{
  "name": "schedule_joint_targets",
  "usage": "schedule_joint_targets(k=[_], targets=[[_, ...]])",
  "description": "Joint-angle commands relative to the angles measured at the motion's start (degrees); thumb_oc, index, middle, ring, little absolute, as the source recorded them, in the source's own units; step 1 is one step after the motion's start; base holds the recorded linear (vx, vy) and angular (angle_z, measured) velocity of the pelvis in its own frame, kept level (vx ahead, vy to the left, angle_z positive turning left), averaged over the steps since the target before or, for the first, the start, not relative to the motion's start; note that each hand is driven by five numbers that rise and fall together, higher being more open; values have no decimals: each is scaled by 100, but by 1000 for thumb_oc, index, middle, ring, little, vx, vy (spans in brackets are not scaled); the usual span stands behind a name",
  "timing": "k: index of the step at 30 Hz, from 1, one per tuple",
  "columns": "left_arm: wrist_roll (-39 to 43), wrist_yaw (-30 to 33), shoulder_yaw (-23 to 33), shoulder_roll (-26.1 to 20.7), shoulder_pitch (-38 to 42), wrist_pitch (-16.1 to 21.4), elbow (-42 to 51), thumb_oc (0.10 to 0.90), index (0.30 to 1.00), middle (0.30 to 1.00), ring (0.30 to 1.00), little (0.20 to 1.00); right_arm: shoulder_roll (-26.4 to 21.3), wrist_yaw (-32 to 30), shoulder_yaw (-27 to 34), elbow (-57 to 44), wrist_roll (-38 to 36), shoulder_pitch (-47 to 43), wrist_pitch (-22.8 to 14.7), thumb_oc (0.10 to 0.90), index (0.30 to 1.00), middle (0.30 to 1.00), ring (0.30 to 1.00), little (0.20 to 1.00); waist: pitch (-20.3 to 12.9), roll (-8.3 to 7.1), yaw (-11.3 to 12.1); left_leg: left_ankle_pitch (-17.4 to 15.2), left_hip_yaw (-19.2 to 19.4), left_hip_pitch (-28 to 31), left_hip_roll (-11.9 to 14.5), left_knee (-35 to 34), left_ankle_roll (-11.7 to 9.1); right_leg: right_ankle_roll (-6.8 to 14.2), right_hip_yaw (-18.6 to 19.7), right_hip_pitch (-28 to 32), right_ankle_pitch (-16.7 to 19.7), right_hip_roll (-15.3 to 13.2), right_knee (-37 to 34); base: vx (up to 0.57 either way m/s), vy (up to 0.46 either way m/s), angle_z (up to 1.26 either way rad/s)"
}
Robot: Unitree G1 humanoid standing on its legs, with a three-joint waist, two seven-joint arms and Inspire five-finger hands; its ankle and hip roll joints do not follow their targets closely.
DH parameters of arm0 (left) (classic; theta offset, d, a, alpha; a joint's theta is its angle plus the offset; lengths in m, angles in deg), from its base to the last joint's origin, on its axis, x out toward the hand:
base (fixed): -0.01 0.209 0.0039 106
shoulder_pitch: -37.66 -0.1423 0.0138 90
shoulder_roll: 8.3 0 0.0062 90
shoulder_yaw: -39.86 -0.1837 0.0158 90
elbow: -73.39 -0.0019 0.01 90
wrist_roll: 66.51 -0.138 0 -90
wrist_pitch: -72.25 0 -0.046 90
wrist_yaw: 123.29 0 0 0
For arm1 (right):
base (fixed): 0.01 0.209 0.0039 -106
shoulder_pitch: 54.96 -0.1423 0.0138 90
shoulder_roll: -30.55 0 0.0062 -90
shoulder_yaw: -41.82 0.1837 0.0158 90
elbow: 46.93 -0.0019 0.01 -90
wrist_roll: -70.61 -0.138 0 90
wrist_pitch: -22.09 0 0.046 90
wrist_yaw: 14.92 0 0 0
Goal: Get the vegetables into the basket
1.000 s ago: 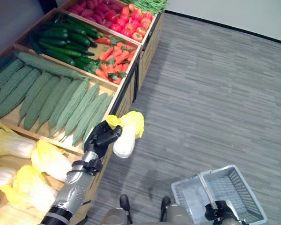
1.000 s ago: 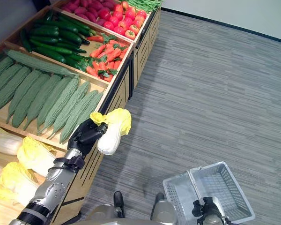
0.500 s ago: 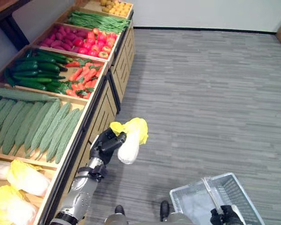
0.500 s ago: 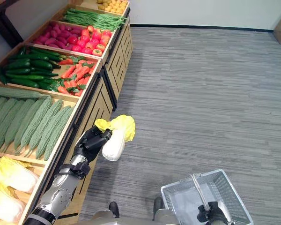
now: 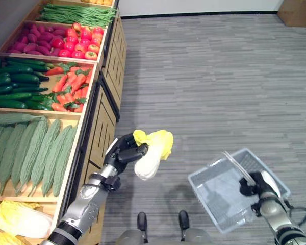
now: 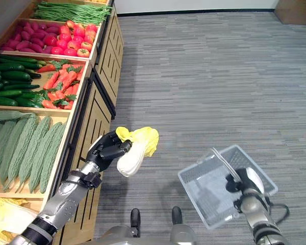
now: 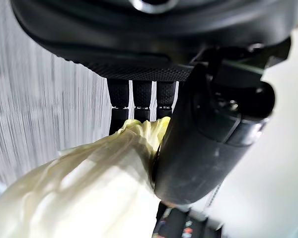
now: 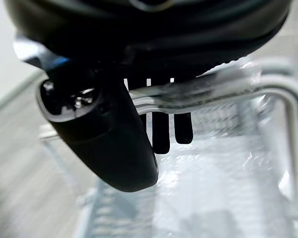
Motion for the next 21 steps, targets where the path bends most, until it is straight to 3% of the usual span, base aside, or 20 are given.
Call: schedule_joint_targets(k=[1,4,8,9,10,11,12,18,21], targets=[[-583,-145,-205,-38,781,546,601,400,300,300,300,300,-529,-175,-255,-146,-80,-982,-610,400,300,300,300,300,-539,-385,225,-154,28,15,175,10,-175,468,-107,-60,88,-204,20,30,32,-1],[-1126,-144,-641,-245,1296,576,441,400,300,300,300,300,-678,-7,-635,-652,14,-1334,-664,400,300,300,300,300,-609,-412,208,-200,68,63,167,10,-172,493,-88,-52,93,-218,-1,9,11,0],[-1658,-53,-1003,-252,1684,618,233,400,300,300,300,300,-680,79,-882,-609,-24,-1638,-683,400,300,300,300,300,-664,-428,203,-228,69,109,179,10,-174,499,-102,-13,85,-228,-6,8,1,0],[-1996,25,-1114,-266,1828,659,190,400,300,300,300,300,-655,90,-947,-604,-54,-1736,-679,400,300,300,300,300,-683,-430,202,-237,65,118,186,10,-176,499,-111,-1,77,-230,-6,0,0,0],[-3092,362,-1362,-326,2229,783,125,400,300,300,300,300,-629,132,-1105,-665,-80,-1953,-700,400,300,300,300,300,-714,-440,204,-241,46,113,186,10,-189,500,-141,11,60,-223,-6,0,0,0],[-3109,377,-1369,-316,2236,786,115,400,300,300,300,300,-632,133,-1103,-662,-80,-1956,-701,400,300,300,300,300,-708,-438,204,-241,43,115,185,10,-189,500,-145,15,59,-224,-6,0,0,0],[-3751,582,-1538,-264,2399,852,-2,400,300,300,300,300,-611,117,-1166,-703,-108,-2095,-740,400,300,300,300,300,-731,-445,198,-246,38,114,194,10,-200,501,-164,18,47,-220,-6,0,0,0],[-5109,959,-2035,8,2772,926,-453,400,300,300,300,300,-234,-38,-1435,-718,-301,-2714,-815,400,300,300,300,300,-767,-423,201,-261,30,146,215,10,-219,504,-202,61,34,-207,-6,0,0,0],[-5886,1215,-2207,189,2899,867,-854,400,300,300,300,300,37,7,-1453,-1257,-647,-2753,-938,400,300,300,300,300,-787,-415,169,-269,65,154,241,10,-234,512,-210,65,25,-192,-6,0,0,0]])
